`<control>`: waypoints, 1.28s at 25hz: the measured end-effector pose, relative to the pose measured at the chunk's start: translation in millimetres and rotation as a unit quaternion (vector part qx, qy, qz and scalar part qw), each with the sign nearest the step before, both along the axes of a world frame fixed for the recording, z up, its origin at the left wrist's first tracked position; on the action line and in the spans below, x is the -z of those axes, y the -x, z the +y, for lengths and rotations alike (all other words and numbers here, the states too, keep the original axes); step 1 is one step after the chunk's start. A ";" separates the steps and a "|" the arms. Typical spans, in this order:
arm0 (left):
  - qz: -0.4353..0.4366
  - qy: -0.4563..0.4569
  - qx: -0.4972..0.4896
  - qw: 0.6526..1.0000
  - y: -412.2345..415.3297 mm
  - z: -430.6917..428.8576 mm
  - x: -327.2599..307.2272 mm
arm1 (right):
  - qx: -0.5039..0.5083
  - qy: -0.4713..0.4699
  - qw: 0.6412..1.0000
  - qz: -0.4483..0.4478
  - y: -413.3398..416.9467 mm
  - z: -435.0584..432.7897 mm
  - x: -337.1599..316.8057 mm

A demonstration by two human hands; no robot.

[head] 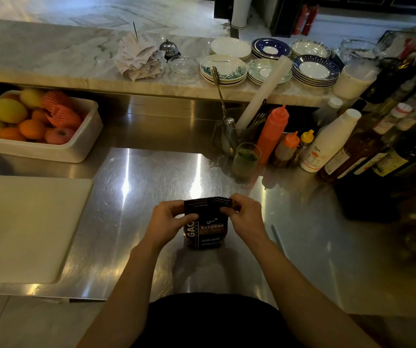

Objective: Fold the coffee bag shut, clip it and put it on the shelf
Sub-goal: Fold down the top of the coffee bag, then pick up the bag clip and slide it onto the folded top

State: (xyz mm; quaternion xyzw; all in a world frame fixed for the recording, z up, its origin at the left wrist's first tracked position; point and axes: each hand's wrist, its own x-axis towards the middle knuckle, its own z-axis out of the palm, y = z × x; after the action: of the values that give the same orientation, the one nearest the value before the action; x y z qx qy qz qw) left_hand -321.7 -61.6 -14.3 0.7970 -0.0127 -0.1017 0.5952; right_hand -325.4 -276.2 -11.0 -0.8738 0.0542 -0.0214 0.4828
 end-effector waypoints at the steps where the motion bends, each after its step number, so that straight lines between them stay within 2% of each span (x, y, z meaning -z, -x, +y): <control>1: 0.003 0.000 -0.005 1.000 1.0 -0.8 2.0 | -0.002 -0.004 1.000 0.007 0.4 -0.4 0.8; 6: -0.019 -0.005 -0.052 0.998 3.7 -9.3 5.7 | -0.074 -0.033 0.995 0.055 8.2 -25.7 -1.6; 8: -0.019 -0.006 -0.051 0.998 3.2 -8.8 8.0 | -0.036 0.019 0.997 0.067 21.2 -52.9 8.8; 11: -0.022 -0.015 -0.050 0.998 4.3 -8.6 10.0 | 0.043 0.154 0.980 0.119 55.6 -92.8 40.0; 14: -0.027 -0.015 -0.052 0.998 4.7 -9.8 9.5 | 0.062 0.195 0.959 0.196 93.3 -114.9 68.2; 17: -0.024 -0.013 -0.054 0.998 5.9 -11.1 9.5 | 0.066 0.206 0.948 0.233 121.9 -126.2 85.2; 32: -0.035 -0.021 -0.064 0.997 8.8 -12.9 7.5 | 0.082 0.247 0.929 0.262 131.7 -122.0 86.5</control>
State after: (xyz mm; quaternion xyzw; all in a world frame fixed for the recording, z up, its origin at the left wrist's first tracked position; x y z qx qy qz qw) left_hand -330.5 -74.5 -21.9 0.8114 0.0193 -0.0360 0.5831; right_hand -457.2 -398.2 -97.5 -0.9324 0.2432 0.1563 0.2170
